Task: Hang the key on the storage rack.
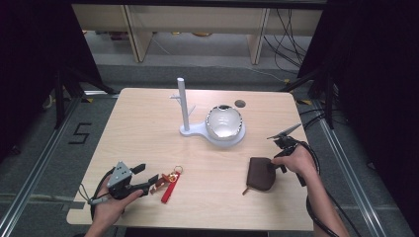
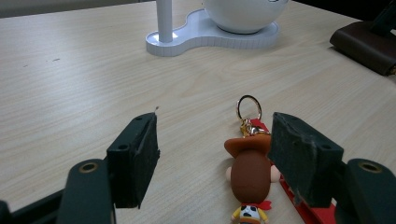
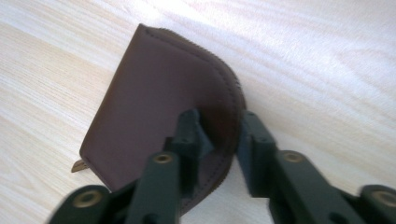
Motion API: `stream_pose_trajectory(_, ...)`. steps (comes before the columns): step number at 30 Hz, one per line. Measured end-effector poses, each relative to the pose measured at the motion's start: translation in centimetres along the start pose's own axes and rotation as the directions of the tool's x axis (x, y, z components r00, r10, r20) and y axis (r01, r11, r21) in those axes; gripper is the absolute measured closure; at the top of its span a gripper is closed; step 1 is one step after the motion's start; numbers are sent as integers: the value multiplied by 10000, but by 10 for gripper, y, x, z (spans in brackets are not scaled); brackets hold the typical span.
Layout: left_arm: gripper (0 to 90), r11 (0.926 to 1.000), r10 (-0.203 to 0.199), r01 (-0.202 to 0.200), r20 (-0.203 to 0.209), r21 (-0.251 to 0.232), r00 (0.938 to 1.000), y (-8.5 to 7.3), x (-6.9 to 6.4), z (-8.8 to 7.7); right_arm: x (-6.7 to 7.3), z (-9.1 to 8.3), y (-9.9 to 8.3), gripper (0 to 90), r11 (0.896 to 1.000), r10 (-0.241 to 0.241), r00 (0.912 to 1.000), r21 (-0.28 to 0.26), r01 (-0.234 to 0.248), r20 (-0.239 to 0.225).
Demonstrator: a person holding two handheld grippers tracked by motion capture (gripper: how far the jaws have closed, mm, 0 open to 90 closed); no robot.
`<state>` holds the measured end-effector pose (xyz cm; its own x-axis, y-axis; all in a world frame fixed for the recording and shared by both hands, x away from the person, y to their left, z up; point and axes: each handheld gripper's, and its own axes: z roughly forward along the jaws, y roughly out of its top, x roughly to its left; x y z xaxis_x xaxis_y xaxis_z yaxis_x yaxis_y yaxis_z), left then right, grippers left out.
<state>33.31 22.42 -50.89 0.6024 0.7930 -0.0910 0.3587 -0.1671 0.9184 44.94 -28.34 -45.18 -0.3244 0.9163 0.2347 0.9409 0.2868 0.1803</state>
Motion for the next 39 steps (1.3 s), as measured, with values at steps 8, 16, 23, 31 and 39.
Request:
stream_pose_trajectory(8, 321, 10000, -20, 20, 3, -56, 10000, -1, 1, 0, 7, -4, 0, 831, 9988, -459, 9984, -153, 464, 323)
stream_pose_trajectory(16, 322, 10000, -83, 83, -76, 2, 9999, -1, 1, 0, 23, -27, -3, 854, 9948, -546, 9984, -848, 557, 157)
stream_pose_trajectory(23, 322, 9999, -127, 126, -123, -41, 9998, -1, 2, -1, 33, -48, -4, 865, 9861, -564, 9957, -1519, 671, 736)
stream_pose_trajectory(31, 321, 9997, -191, 189, -115, -144, 9998, -2, 4, -1, 35, -60, -1, 867, 9602, -1147, 9835, -2383, 1460, 1402)
stream_pose_trajectory(39, 321, 9997, -173, 171, -111, -148, 9998, -2, 4, -1, 39, -75, 2, 866, 9356, -1443, 9783, -3014, 1839, 1489)
